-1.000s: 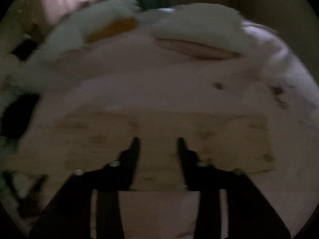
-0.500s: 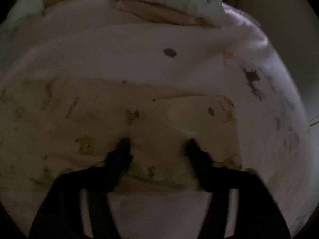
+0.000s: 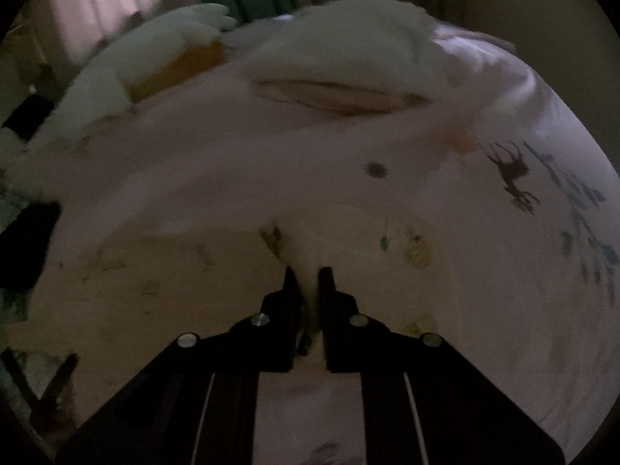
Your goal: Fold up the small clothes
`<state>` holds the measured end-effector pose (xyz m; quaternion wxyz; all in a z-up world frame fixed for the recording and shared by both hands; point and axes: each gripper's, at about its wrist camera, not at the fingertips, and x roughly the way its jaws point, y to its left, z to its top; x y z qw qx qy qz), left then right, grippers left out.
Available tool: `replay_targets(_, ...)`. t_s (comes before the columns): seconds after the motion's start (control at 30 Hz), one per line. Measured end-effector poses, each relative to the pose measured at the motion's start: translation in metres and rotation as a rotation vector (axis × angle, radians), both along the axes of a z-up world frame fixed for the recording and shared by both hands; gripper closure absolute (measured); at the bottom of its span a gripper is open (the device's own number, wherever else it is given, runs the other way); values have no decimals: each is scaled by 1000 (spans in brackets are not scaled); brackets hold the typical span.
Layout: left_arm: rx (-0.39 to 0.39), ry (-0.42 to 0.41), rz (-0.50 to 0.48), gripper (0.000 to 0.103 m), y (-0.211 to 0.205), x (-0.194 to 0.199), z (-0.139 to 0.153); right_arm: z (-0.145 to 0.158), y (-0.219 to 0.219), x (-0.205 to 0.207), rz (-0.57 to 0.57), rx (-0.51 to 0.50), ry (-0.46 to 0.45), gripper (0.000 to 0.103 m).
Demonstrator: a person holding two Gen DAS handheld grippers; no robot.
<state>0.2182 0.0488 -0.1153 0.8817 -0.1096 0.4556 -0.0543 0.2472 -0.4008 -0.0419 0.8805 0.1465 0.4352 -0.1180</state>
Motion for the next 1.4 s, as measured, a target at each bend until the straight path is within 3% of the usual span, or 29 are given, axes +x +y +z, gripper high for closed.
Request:
replay_targets(0.1, 32, 33, -61, 96, 1, 5, 5, 12, 30, -3, 71, 2, -17, 93)
replay_targets(0.37, 58, 54, -85, 97, 5, 1, 12, 28, 73, -1, 157, 54, -74, 93)
replay_targets(0.53, -51, 93, -82, 98, 25, 4, 16, 37, 101, 5, 205, 128, -102, 93)
replay_targets(0.6, -20, 97, -111, 98, 26, 5, 18, 41, 117, 11, 239, 157, -115, 93)
replay_targets(0.73, 50, 78, -171, 98, 17, 1, 24, 44, 152, 28, 278, 169, -97, 93)
replay_targets(0.9, -23, 70, -194, 98, 33, -2, 28, 47, 202, 43, 369, 189, -91, 93)
replay_targets(1.03, 20, 47, -228, 97, 36, -10, 32, 45, 249, 54, 451, 217, -78, 93)
replay_targets(1.17, -25, 44, -222, 98, 46, -13, 34, 33, 302, 65, 527, 232, -36, 92)
replay_targets(1.27, 12, 31, -182, 98, 57, -16, 35, 20, 340, 68, 577, 186, 4, 92)
replay_targets(1.4, 15, 49, -121, 98, 85, -20, 30, 11, 369, 69, 630, 218, 17, 92)
